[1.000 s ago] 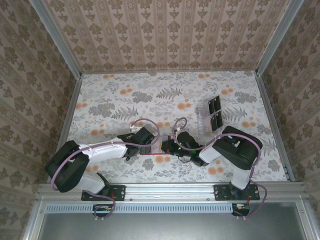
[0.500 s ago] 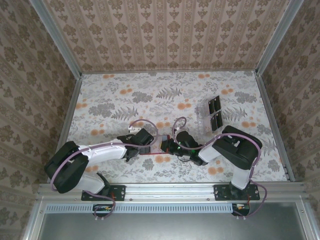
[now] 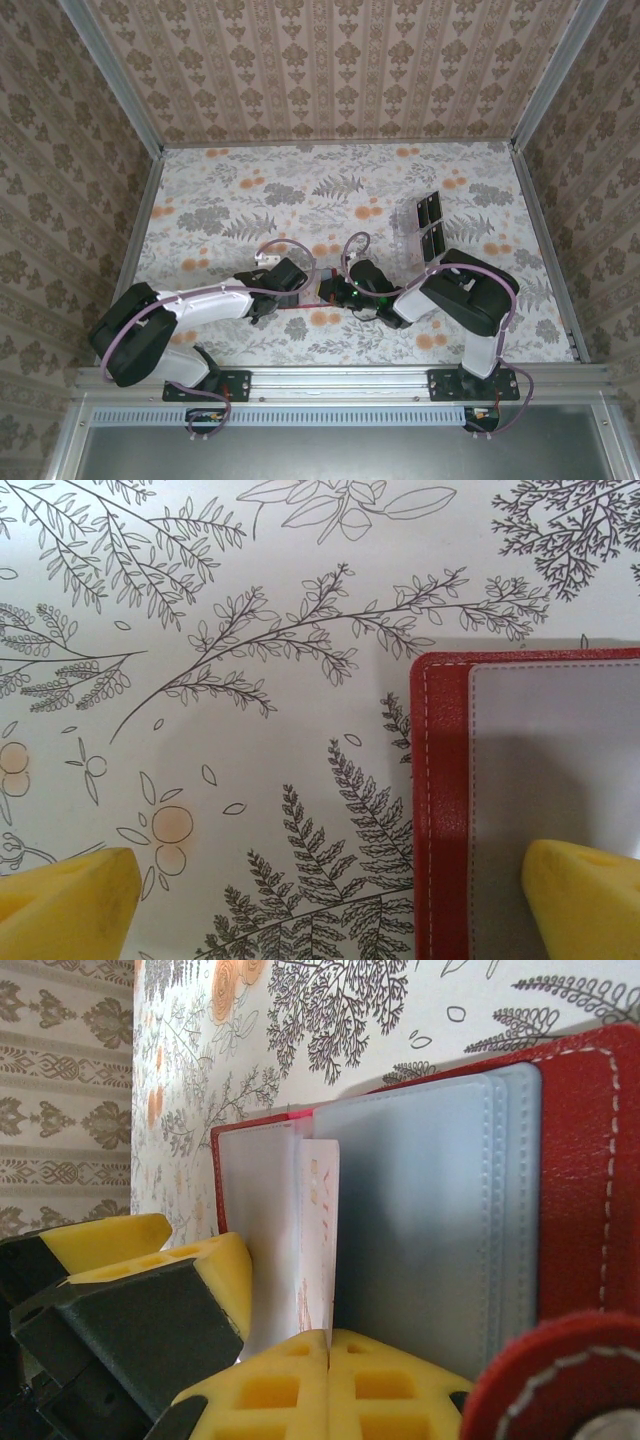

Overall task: Put the credit cards into the card holder
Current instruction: Insert the credit card into the card slot.

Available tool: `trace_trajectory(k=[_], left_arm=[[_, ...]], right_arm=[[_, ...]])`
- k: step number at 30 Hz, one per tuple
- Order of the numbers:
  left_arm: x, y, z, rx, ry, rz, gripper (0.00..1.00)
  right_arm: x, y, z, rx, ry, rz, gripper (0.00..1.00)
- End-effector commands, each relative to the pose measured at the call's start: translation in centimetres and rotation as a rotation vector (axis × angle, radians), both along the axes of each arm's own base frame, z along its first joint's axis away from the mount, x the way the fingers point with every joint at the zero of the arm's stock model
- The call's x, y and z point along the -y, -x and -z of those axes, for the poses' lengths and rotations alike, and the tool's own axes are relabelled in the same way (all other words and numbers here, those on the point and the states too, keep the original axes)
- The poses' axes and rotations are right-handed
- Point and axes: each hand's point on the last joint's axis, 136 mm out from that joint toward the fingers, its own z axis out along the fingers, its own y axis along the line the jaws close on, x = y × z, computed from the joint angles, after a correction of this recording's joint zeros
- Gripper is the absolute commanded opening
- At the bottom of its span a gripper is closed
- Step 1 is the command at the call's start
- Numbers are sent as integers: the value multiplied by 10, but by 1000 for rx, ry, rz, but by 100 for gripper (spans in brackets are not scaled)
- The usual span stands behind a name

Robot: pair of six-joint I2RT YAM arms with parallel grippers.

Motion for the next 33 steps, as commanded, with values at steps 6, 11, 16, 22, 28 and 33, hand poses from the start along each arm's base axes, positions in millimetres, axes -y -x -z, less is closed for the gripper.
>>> trace_trajectory(k=[6,11,16,22,28,33], left_arm=[[-34,19,9,-86,-118,-21,100],[-35,22,15,-110,-116,-28,100],[-37,25,17,-112,-117,-33,100],[-39,26,17,-105,-112,-41,100],[-39,25,14,-91,-101,-40,100],[-37,23,13,-86,-98,-34,100]], right_arm=[[26,-3,4,-21,27,44,0],[19,-9,-34,67,-18,2,0],[16,-13,-49,112,20,-26,0],[3,-15,-51,129,-14,-67,0],[-12,-16,-43,138,-26,-97,0],[-18,-18,-33,140,-37,-109,0]])
